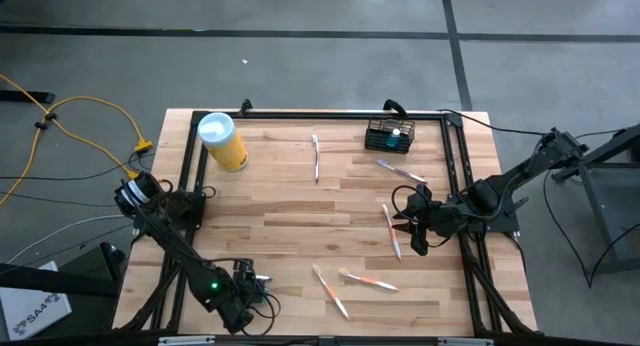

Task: Pick & Place toothbrushing station
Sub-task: Put the blue mouthwash into the black wire organizer

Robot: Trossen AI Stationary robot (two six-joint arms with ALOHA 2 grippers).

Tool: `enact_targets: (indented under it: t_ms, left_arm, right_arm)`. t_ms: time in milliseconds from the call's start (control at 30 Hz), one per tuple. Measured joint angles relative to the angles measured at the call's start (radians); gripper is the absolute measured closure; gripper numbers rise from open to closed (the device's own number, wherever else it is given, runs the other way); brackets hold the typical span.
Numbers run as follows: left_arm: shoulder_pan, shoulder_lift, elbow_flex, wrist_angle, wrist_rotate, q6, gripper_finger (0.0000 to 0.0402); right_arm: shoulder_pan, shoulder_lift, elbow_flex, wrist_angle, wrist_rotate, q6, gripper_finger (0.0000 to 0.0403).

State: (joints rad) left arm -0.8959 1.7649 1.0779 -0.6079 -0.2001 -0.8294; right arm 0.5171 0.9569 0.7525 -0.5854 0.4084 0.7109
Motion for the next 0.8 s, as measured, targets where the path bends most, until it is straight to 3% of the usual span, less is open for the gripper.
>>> enact_targets:
  t_ms: [600, 800]
  left_arm:
    - [-0.001, 0.001, 0.0, 0.076, 0.016, 0.036, 0.019]
    - [0.022, 0.039, 0.002, 0.111, 0.091, 0.043, 0.019]
  right_arm:
    - [0.0, 0.0, 0.0, 0.0, 0.0, 0.0, 0.0283]
    - [0.0, 0.0, 0.0, 0.0, 0.0, 0.0, 0.0283]
